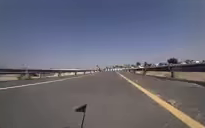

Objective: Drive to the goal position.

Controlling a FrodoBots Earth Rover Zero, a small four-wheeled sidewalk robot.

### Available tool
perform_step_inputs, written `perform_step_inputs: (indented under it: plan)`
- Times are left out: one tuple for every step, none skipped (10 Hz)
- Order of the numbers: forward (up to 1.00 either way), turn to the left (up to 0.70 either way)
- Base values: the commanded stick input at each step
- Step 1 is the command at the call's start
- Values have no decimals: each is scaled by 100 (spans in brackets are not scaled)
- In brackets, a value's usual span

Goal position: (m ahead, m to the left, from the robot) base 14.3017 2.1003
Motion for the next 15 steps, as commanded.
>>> perform_step_inputs:
  plan:
    - [100,-35]
    - [100,-23]
    - [100,-11]
    - [100,0]
    - [100,0]
    - [100,0]
    - [100,0]
    - [100,0]
    - [100,0]
    - [100,0]
    - [100,-11]
    - [100,-29]
    - [100,-32]
    - [100,-27]
    - [100,0]
